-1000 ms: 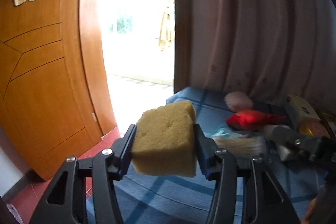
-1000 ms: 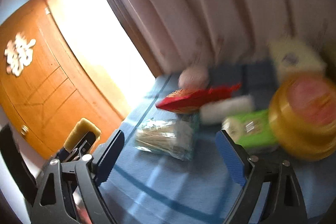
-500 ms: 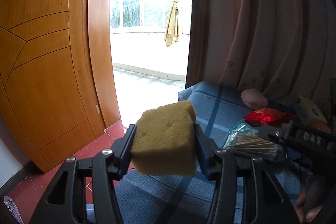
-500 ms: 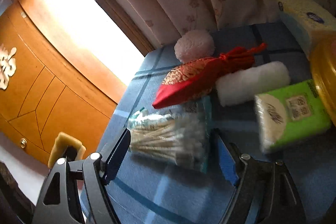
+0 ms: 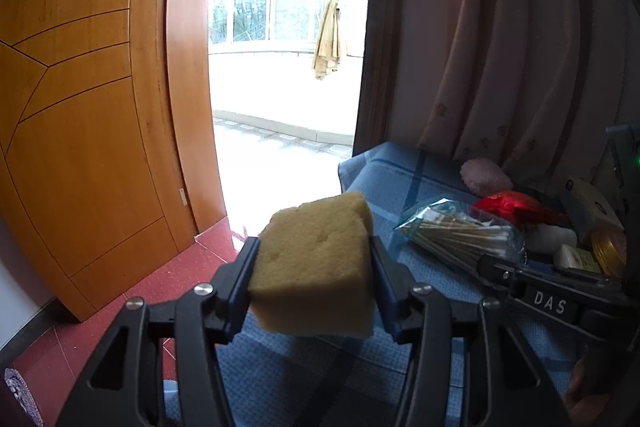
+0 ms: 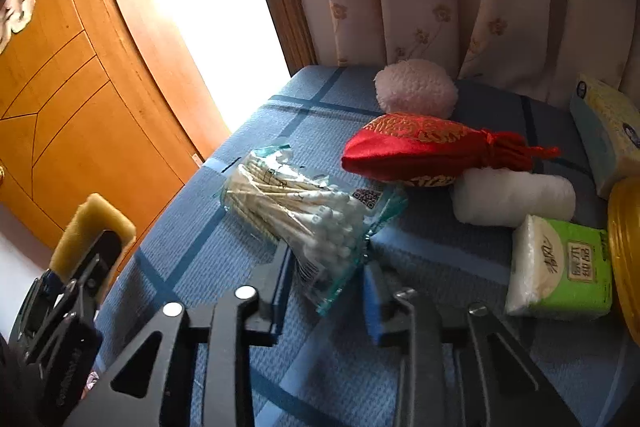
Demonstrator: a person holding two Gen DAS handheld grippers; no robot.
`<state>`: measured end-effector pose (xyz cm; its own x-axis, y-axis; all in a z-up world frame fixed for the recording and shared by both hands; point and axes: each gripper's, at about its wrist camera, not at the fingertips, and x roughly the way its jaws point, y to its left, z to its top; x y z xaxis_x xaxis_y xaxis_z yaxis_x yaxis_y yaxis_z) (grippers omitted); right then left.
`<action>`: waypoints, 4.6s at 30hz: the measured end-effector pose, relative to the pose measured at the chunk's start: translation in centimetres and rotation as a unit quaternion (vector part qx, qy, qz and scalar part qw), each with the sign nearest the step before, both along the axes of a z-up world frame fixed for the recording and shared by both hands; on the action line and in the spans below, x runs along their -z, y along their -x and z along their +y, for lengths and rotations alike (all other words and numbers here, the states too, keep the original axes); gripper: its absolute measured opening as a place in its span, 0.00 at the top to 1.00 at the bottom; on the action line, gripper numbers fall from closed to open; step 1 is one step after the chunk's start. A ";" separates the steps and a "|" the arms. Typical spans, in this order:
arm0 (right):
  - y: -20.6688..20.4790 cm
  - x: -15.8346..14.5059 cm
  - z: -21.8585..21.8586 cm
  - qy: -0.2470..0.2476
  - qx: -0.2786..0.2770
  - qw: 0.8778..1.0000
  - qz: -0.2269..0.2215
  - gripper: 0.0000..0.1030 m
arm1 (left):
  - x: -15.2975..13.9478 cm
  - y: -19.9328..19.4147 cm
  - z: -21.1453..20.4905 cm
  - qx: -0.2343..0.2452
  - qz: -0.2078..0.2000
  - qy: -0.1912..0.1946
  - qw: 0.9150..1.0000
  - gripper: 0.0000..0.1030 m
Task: Organize soft objects
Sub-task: 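Grasp the clear cotton-swab bag with the right gripper while the left holds the sponge, then drop the swab bag and sponge into the gold tray with both grippers, then move both grippers back over the table and grasp the green tissue pack with the right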
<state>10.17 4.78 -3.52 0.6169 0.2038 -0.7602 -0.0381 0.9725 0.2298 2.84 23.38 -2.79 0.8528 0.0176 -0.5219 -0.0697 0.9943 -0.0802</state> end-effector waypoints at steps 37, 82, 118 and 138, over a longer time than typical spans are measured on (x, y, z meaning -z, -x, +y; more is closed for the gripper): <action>13.4 -6.9 -11.3 0.065 0.126 0.975 -0.174 0.73 | -3.8 4.2 -14.4 0.138 -0.053 -0.022 0.989 0.49; 19.1 -10.9 -39.7 0.016 0.356 0.914 -0.195 0.81 | -7.4 4.2 -39.9 0.358 -0.049 -0.002 0.932 0.49; 25.2 -8.3 -34.5 -0.052 0.422 0.859 -0.284 0.20 | -5.6 5.4 -36.1 0.268 -0.079 -0.082 0.957 0.00; 21.7 -7.3 -22.0 -0.001 0.359 0.871 -0.334 0.15 | -3.4 0.7 -23.1 0.152 -0.084 -0.065 0.983 0.00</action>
<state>-11.57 -17.23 3.75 0.8911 -0.4159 -0.1819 0.4536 0.8005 0.3917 2.18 0.27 0.65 0.9026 -0.1944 -0.3841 0.2360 0.9696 0.0638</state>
